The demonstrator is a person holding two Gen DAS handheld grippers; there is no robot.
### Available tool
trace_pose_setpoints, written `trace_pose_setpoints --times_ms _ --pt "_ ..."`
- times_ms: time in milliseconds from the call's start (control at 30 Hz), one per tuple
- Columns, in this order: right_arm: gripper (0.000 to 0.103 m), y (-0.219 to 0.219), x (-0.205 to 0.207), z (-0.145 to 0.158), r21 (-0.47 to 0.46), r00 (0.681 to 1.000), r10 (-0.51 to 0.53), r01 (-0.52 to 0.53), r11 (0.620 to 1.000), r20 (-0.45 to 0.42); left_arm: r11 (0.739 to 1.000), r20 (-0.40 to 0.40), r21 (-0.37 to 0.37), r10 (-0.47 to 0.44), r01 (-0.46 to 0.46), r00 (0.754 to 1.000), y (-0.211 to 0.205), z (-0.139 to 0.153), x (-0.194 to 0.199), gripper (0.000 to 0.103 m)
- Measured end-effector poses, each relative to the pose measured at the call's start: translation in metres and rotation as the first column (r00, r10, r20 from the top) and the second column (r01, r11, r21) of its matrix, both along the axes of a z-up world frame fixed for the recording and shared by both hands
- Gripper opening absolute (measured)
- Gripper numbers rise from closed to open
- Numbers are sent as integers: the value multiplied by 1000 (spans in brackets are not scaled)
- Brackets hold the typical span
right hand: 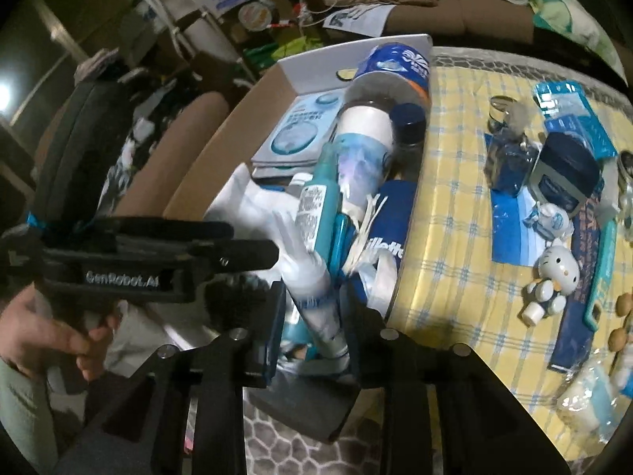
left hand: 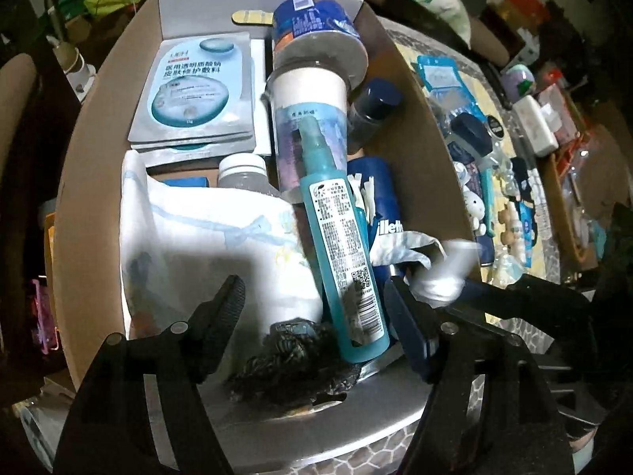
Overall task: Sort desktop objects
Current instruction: 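Lower both items into the box and open both grippers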
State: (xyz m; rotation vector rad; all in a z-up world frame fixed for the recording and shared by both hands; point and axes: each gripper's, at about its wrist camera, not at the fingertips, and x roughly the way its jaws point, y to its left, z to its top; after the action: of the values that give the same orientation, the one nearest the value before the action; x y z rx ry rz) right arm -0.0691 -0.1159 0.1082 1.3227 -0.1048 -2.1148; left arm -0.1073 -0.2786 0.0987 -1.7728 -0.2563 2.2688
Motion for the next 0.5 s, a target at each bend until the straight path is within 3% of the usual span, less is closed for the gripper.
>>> trace_pose_setpoints --times_ms 367,500 --pt "30 17 1 16 -14 999 -12 12 1000 -45 999 -11 29 19 -19 1000 6 -5 -8 68" --pt "43 45 0 29 -39 996 -47 44 998 -72 1000 7 18 9 -9 1000 12 -12 -11 69"
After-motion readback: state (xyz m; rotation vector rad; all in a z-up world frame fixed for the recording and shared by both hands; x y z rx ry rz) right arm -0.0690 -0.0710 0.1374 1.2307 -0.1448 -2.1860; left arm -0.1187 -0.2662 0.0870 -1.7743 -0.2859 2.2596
